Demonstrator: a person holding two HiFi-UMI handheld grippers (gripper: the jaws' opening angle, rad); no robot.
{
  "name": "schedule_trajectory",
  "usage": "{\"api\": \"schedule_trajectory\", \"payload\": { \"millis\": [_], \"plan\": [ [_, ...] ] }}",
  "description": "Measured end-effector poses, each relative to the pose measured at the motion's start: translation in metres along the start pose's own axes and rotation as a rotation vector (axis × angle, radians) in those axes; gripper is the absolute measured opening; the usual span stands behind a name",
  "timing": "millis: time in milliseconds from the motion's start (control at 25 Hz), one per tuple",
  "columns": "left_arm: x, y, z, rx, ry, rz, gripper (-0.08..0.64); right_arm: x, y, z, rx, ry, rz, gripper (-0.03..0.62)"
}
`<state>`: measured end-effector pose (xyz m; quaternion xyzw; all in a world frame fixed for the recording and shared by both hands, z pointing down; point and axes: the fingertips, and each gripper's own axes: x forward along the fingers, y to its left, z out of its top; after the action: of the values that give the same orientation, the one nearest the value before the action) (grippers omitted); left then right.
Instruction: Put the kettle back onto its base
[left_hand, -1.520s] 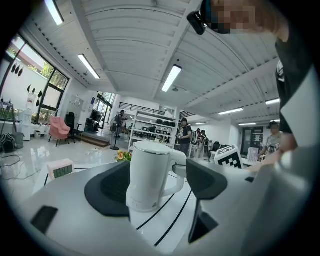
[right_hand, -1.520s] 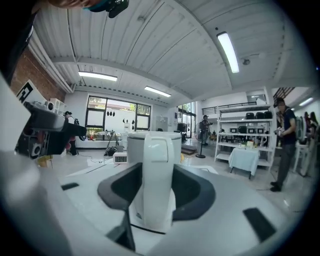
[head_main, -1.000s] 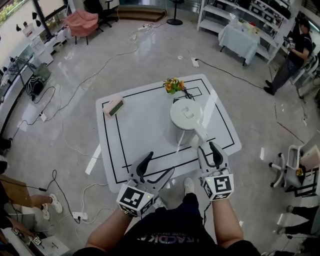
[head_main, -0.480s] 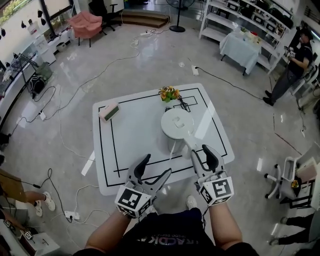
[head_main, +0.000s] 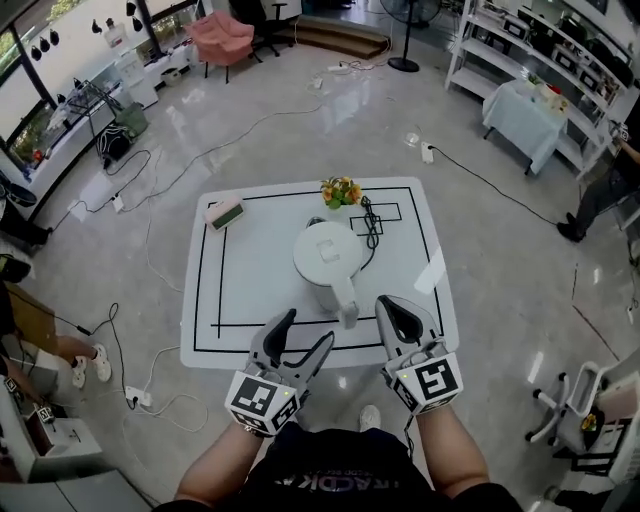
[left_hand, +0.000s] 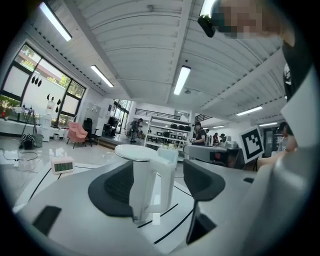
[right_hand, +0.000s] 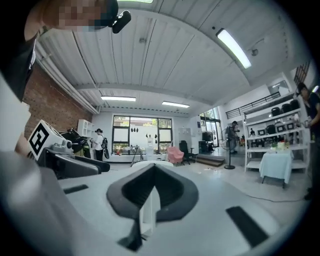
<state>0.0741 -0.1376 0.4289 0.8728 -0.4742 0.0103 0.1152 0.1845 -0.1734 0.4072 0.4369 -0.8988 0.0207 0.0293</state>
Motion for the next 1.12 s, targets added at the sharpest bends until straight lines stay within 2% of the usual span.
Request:
{"api": "schedule_trajectory", "payload": {
  "millis": [160, 360, 480, 760, 1120],
  "plan": [
    [0.000, -0.022, 0.003, 0.012, -0.025, 0.093, 0.230, -0.013, -0.007, 0.007, -0.019, -0.024, 0.111, 0.000],
    [-0.013, -0.050, 0.005, -0.001, -0.060, 0.239, 0.006, -0.037, -0.006, 0.004, -0.008, -0.012, 0.253, 0.000],
    [-0.018, -0.070, -0.003, 0.002, -0.053, 0.290, 0.005, -0.052, -0.004, -0.002, -0.025, 0.006, 0.321, 0.000],
    [-0.043, -0.092, -0.019, -0.026, -0.045, 0.356, 0.003, -0.072, 0.017, -0.009, -0.011, 0.018, 0.395, 0.000],
    [-0.089, -0.090, -0.025, -0.049, -0.061, 0.359, 0.003, -0.077, 0.069, -0.014, -0.004, 0.042, 0.417, 0.000]
  ]
}}
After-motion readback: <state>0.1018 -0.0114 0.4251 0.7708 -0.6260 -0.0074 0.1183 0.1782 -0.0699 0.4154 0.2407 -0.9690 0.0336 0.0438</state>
